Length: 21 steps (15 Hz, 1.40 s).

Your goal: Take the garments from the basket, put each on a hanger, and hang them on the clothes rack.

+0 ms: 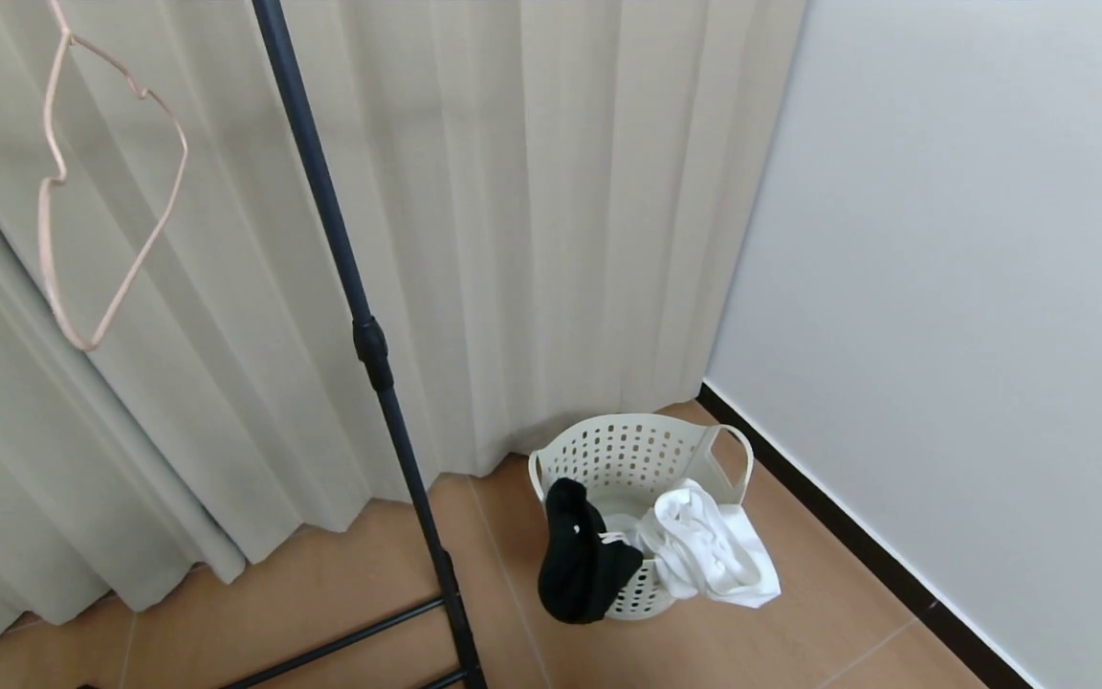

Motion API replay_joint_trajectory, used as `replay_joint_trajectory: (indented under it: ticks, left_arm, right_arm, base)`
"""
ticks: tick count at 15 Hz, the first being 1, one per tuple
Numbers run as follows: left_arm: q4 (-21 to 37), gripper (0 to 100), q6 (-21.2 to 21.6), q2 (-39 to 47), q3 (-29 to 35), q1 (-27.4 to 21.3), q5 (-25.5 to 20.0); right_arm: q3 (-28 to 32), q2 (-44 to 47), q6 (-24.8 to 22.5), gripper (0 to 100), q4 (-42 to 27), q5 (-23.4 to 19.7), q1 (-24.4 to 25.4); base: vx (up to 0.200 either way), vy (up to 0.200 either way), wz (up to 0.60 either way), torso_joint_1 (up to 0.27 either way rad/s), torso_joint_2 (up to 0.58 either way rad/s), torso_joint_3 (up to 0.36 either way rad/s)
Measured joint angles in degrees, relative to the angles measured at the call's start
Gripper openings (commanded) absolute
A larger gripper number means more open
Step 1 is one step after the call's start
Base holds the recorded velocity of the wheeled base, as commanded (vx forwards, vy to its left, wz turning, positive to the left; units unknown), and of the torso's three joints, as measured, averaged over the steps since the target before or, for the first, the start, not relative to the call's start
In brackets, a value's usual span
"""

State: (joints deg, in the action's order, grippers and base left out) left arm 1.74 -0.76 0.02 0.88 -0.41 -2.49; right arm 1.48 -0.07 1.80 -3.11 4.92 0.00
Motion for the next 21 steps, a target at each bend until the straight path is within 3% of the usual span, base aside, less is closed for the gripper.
replay_joint_trajectory:
  ticks: [7, 21]
  left_arm:
    - [-0.02, 100, -0.20, 0.00, -0.04, 0.01, -0.02]
    - [0.02, 100, -0.63, 0.00, 0.02, 0.01, 0.04]
  right_arm:
    - [0.01, 0.00, 0.02, 100, -0.09, -0.02, 0.00]
    - [0.00, 0.00, 0.02, 100, -0.01, 0.00, 0.00]
  base:
    - [0.000, 0.000, 0.00, 0.000, 0.00, -0.011]
    - [0.000, 0.000, 0.00, 0.003, 0.00, -0.185]
